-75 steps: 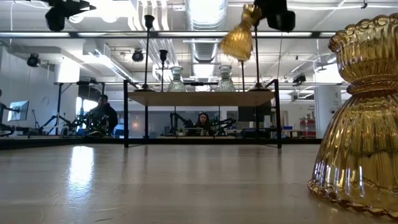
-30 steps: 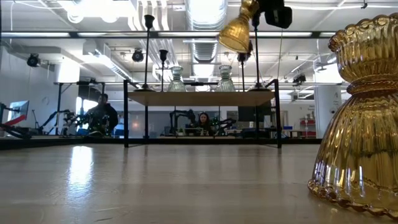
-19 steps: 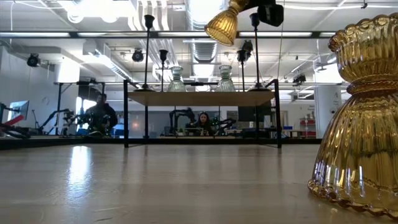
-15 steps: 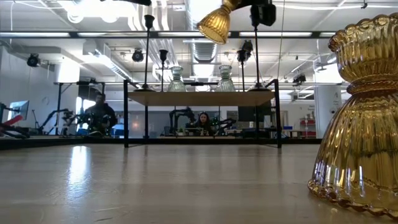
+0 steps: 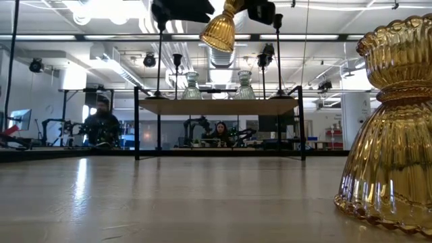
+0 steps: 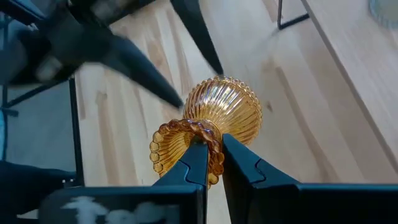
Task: Pick & Place candle stick holders
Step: Put the orange glass candle holder on the shelf
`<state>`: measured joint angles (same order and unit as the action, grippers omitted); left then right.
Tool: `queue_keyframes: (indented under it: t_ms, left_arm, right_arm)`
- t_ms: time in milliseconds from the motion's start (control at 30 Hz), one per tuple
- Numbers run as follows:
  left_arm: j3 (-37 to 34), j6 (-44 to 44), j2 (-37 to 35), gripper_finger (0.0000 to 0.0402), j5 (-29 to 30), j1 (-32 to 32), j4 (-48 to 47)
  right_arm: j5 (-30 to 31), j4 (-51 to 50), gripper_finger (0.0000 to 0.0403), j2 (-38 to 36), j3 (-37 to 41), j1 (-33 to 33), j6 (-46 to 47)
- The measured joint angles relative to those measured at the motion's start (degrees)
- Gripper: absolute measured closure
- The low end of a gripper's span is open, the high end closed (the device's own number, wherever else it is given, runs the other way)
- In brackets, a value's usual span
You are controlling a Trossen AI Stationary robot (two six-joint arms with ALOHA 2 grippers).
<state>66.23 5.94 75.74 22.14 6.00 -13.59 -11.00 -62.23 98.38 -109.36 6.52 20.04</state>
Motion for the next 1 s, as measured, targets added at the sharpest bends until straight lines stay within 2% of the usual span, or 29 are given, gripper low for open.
queue_keyframes:
  t_ms: [133,333,700,1000]
  left_arm:
    - [1.5,-0.5,1.6,0.0239,-3.5,-0.9,0.0]
    - [3.4,-3.8,2.9,0.0238,-7.6,-1.0,1.7]
    - [3.9,-1.6,4.8,0.0238,-10.8,-2.8,1.6]
    - [3.9,-1.3,4.9,0.0238,-11.0,-3.0,1.4]
  right_arm:
    - [0.0,-1.8,0.0388,2.2,-3.8,0.0,-1.0]
    - [-0.4,-1.3,0.0388,3.0,-4.5,0.0,-1.2]
    - [-0.9,-1.0,0.0388,3.0,-4.5,0.0,-1.0]
    - [-1.0,-0.6,0.0388,3.1,-4.4,0.0,-1.2]
